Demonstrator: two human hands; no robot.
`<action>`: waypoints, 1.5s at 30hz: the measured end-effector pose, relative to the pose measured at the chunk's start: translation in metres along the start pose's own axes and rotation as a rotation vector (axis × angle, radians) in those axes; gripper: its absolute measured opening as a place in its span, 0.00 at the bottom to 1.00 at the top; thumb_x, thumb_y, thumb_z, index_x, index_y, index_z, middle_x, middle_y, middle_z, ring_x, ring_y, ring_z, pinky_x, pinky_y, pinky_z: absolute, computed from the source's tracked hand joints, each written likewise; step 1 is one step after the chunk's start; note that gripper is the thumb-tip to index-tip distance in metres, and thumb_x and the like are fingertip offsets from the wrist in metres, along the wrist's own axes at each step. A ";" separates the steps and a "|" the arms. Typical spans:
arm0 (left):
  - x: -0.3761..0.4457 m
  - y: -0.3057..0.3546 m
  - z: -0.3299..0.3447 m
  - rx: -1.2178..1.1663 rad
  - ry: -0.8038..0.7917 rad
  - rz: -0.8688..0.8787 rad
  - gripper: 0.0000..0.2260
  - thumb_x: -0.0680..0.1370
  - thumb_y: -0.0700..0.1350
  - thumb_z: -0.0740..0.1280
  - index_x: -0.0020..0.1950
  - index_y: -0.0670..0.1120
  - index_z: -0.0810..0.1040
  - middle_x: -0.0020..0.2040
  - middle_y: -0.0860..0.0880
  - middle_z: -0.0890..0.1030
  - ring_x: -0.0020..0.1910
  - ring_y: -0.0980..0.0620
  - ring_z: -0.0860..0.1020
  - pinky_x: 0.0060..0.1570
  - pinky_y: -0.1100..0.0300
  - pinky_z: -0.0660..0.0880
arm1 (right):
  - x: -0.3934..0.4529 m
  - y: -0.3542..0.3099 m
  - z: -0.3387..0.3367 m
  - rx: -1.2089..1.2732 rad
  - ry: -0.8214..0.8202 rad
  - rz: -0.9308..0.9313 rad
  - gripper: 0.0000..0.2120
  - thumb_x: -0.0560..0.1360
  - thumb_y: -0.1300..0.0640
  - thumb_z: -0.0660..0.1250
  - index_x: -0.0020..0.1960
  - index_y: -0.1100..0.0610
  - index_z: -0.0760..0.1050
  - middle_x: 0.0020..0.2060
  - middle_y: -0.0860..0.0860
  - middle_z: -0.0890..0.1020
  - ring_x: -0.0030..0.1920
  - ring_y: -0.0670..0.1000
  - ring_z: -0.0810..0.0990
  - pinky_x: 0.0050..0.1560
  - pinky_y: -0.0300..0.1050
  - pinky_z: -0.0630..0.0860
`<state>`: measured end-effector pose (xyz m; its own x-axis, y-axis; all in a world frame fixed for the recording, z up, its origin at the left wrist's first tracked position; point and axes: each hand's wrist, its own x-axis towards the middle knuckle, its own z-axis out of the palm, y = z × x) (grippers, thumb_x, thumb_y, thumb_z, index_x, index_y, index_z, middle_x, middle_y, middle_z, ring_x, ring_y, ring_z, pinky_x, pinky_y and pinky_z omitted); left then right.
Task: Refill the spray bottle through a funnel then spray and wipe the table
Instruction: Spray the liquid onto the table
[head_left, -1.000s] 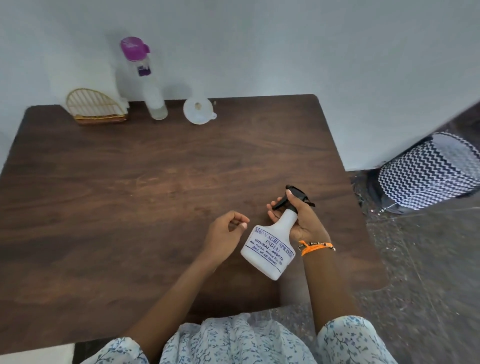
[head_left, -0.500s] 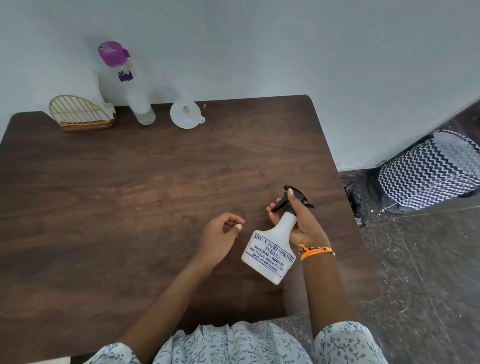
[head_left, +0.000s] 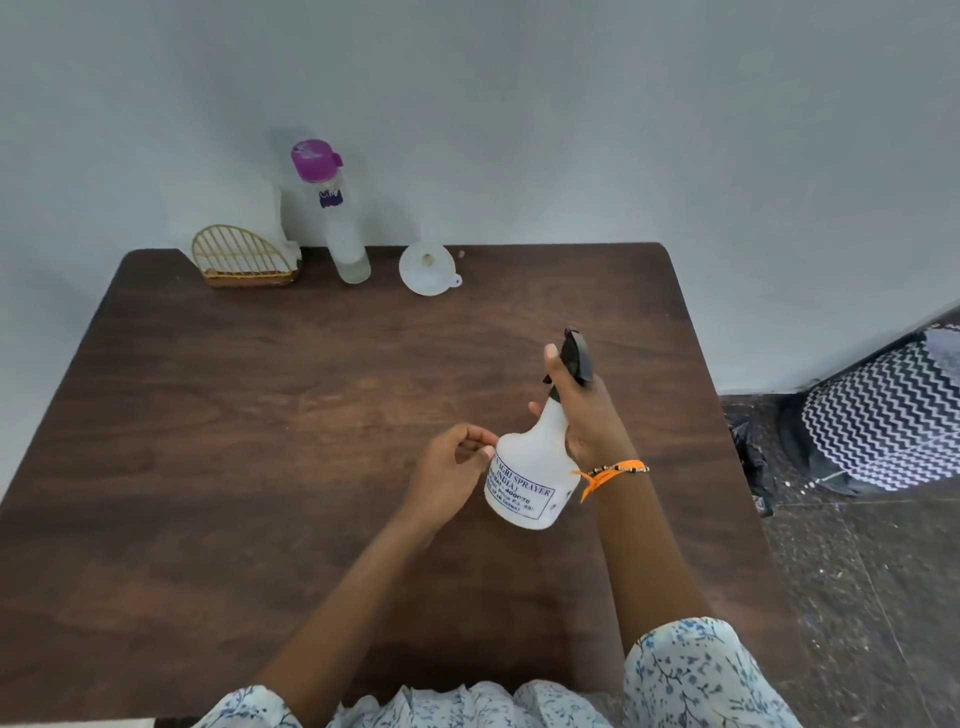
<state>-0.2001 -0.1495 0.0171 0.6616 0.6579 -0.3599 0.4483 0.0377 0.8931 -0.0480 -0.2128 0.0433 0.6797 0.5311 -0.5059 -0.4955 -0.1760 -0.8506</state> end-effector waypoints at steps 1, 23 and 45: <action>0.005 0.003 -0.002 -0.015 0.000 0.002 0.06 0.77 0.39 0.65 0.46 0.50 0.79 0.41 0.54 0.80 0.41 0.57 0.77 0.43 0.67 0.72 | 0.004 -0.006 0.006 -0.052 -0.006 -0.057 0.14 0.75 0.47 0.66 0.43 0.58 0.72 0.37 0.51 0.70 0.42 0.50 0.72 0.50 0.54 0.79; 0.161 0.070 -0.050 0.022 0.108 -0.005 0.05 0.78 0.41 0.64 0.49 0.50 0.78 0.47 0.56 0.79 0.46 0.59 0.78 0.39 0.70 0.69 | 0.190 -0.096 0.073 -0.761 0.056 -0.549 0.11 0.66 0.52 0.76 0.37 0.55 0.75 0.41 0.55 0.77 0.40 0.51 0.76 0.42 0.40 0.69; 0.204 0.071 -0.047 -0.055 0.152 -0.057 0.05 0.78 0.41 0.64 0.51 0.48 0.78 0.51 0.53 0.80 0.48 0.56 0.79 0.47 0.66 0.73 | 0.217 -0.093 0.090 -0.625 0.139 -0.621 0.09 0.68 0.63 0.72 0.45 0.57 0.75 0.45 0.54 0.79 0.42 0.50 0.74 0.40 0.30 0.66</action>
<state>-0.0617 0.0228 0.0194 0.5362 0.7593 -0.3689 0.4456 0.1165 0.8876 0.0968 -0.0068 0.0258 0.8069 0.5833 0.0936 0.3415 -0.3313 -0.8795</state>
